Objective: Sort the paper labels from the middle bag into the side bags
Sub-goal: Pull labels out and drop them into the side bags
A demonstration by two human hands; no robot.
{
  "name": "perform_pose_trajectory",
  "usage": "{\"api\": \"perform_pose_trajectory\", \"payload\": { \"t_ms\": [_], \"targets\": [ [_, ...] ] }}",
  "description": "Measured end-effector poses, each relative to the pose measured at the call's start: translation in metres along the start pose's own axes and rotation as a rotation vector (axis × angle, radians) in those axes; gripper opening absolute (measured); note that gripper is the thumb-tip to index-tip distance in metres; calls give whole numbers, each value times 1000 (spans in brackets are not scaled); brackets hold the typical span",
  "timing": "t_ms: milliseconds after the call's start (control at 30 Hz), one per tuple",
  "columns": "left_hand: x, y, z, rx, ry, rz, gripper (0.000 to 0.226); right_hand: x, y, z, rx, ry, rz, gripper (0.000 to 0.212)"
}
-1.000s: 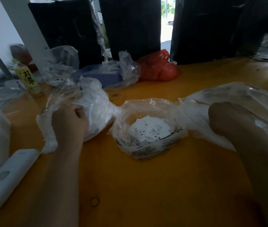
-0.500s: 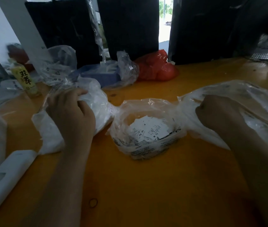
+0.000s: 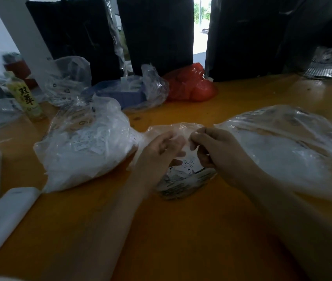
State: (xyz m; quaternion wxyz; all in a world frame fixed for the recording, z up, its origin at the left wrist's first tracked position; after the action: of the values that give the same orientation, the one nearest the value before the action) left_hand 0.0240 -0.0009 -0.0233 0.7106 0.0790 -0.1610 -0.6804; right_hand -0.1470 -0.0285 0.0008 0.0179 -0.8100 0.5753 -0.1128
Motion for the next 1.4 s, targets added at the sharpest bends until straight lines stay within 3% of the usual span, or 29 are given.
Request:
{"api": "perform_pose_trajectory", "payload": {
  "t_ms": [100, 233, 333, 433, 600, 733, 833, 933, 1067, 1233, 1400],
  "targets": [
    [1, 5, -5, -81, 3, 61, 13, 1, -4, 4, -93, 14, -11, 21],
    [1, 7, -4, -200, 73, 58, 2, 1, -3, 5, -172, 47, 2, 17],
    [-2, 5, -2, -137, 42, 21, 27, 0, -1, 1, -290, 143, 10, 13],
    [-3, 5, -1, -174, 72, 24, 16, 1, 5, -2, -342, 205, 50, 9],
    [-2, 8, -1, -352, 131, 38, 8, 3, 4, 3, -399, 191, 18, 19],
    [1, 9, -3, -645, 200, 83, 8, 5, 7, 3, -765, 286, 77, 12],
    [2, 10, -5, -670, 187, 113, 15, 8, 9, 11, -1110, 170, -40, 39],
    [1, 11, -4, -598, 146, 143, 32, 7, 6, 21, -1226, 19, -103, 67],
    [1, 11, -5, -576, 144, 126, 33, 7, 5, 21, -1201, 47, -48, 48],
    [1, 12, -6, -567, 169, 117, 20, 7, 8, 24, -1222, -4, -33, 52],
    [1, 11, -5, -610, 174, 100, 36, 7, 11, 17, -1089, 47, 40, 13]
  ]
}}
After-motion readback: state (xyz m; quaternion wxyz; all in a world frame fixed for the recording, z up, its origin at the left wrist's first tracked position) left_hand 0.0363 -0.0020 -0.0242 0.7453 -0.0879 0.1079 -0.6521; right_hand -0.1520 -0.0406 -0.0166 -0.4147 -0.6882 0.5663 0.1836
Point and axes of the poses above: each hand's wrist, its own x-axis towards the middle knuckle, its own y-axis out of the back of the hand, z = x × y, the point moved 3 cm from there along x, towards the middle knuckle, and after that the axes turned 12 degrees about x, right-handed, at the moved point
